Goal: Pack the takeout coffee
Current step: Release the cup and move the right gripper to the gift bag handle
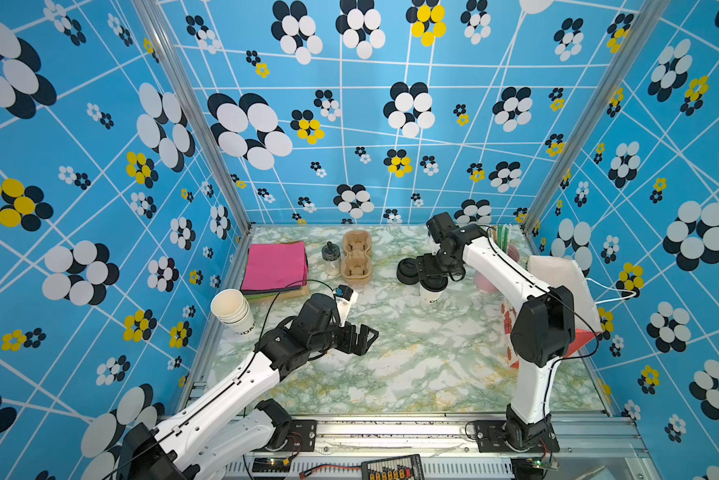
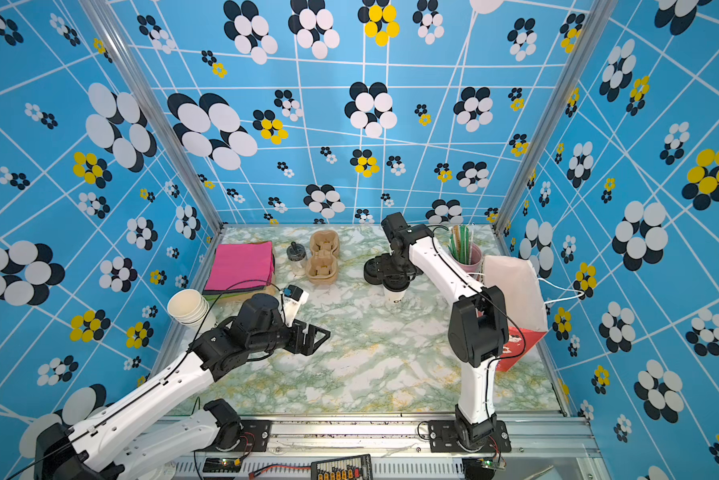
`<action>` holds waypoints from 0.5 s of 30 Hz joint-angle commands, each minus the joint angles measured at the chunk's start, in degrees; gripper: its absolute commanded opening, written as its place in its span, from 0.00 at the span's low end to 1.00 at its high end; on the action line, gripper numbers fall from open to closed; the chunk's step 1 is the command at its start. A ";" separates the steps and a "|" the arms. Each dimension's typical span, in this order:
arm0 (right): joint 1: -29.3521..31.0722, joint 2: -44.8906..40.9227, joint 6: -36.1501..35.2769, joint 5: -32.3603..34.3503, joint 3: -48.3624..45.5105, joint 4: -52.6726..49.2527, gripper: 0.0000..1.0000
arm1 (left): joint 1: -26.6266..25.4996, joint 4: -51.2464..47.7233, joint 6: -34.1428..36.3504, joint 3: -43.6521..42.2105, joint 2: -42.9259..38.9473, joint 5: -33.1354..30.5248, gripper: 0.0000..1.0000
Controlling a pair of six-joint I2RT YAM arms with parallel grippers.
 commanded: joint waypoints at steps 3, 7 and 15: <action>-0.41 -2.24 -0.45 -1.03 2.58 -2.05 0.97 | 0.96 -2.06 0.44 0.08 -2.25 -3.36 0.99; -0.28 -5.89 -0.61 -1.42 3.00 -2.35 0.99 | 1.71 -2.55 -0.04 0.15 -3.68 -4.29 0.99; 0.03 -17.87 -1.39 1.91 2.21 -2.84 0.99 | 2.49 -2.49 -0.52 0.00 -5.15 -4.54 0.99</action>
